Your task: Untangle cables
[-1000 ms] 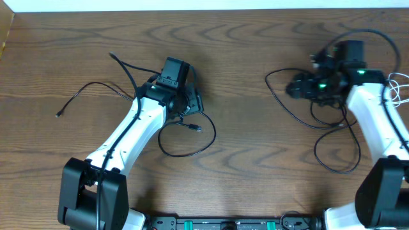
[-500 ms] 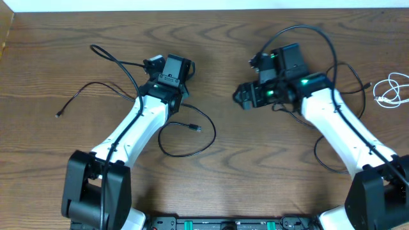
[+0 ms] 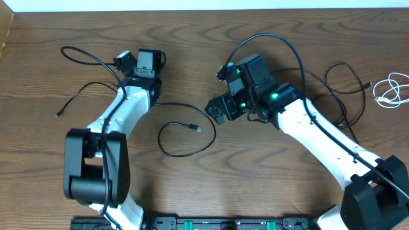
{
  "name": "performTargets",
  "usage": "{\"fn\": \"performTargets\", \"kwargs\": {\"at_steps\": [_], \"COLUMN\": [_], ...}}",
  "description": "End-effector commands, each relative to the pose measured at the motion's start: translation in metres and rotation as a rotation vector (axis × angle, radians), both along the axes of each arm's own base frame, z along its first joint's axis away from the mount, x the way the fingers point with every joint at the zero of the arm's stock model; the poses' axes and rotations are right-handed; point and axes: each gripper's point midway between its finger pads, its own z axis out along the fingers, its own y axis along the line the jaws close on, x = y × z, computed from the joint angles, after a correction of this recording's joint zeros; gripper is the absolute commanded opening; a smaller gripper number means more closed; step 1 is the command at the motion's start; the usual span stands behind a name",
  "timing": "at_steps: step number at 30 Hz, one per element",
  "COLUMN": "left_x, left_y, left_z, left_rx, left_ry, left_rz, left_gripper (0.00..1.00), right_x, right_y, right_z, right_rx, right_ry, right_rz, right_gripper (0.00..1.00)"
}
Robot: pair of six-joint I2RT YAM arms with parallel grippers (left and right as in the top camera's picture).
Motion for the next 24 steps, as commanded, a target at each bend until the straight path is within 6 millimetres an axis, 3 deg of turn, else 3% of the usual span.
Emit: {"fn": "performTargets", "kwargs": {"at_steps": [1, 6, 11, 15, 24], "left_x": [-0.006, -0.011, -0.02, -0.035, -0.077], "left_y": [0.011, 0.03, 0.028, 0.014, -0.035], "left_z": [-0.03, -0.057, -0.081, -0.093, -0.108], "left_rx": [-0.004, -0.017, -0.091, -0.17, -0.445], "left_ry": [0.066, 0.113, 0.181, 0.263, 0.453], "left_rz": [0.019, 0.08, 0.071, 0.04, -0.038], "left_gripper": [0.7, 0.7, 0.7, 0.45, 0.3], "right_x": [-0.005, -0.008, -0.007, -0.006, -0.01], "right_y": [0.008, 0.014, 0.015, 0.016, 0.015], "right_z": [-0.005, -0.005, -0.011, -0.02, -0.052], "right_rx": [-0.015, -0.012, -0.018, -0.027, -0.012], "right_ry": [-0.011, -0.017, -0.007, 0.007, 0.22], "right_rz": [0.027, 0.041, 0.043, 0.043, -0.148], "right_gripper": [0.99, 0.99, 0.99, 0.99, 0.99]}}
